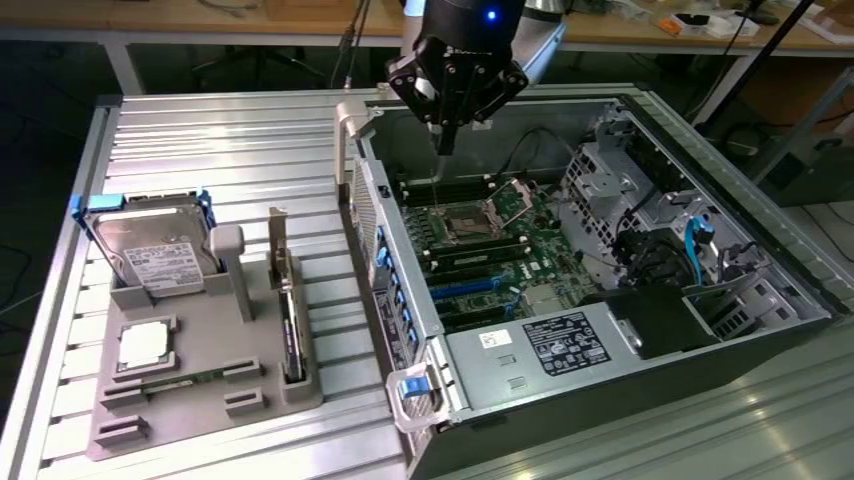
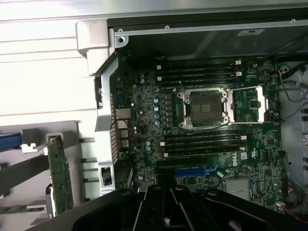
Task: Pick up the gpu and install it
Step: 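Reach for the gpu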
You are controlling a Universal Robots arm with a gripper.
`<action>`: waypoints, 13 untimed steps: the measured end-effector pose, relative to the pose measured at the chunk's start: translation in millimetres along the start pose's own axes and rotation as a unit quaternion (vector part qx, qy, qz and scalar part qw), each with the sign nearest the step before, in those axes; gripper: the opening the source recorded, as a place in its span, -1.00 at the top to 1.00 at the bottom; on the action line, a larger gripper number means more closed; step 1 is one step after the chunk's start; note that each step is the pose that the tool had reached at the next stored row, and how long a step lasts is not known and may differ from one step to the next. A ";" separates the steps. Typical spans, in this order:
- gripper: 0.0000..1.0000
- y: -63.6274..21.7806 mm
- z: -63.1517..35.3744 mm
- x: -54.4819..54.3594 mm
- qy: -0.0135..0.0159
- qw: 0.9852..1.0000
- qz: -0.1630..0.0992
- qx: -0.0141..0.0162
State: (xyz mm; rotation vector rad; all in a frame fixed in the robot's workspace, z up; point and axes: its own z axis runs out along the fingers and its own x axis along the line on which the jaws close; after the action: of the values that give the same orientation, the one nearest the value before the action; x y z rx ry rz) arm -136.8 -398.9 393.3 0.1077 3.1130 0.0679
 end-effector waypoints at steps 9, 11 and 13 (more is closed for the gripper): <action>0.79 -0.9 -0.3 12.4 0.000 1.000 -0.003 0.000; 0.79 -1.1 -0.3 15.9 0.000 1.000 -0.003 0.000; 0.79 -1.3 -0.5 19.3 0.000 1.000 -0.004 0.000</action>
State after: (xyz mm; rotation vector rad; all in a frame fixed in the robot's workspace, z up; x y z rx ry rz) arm -156.2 -398.9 393.2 0.0959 3.1135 0.0681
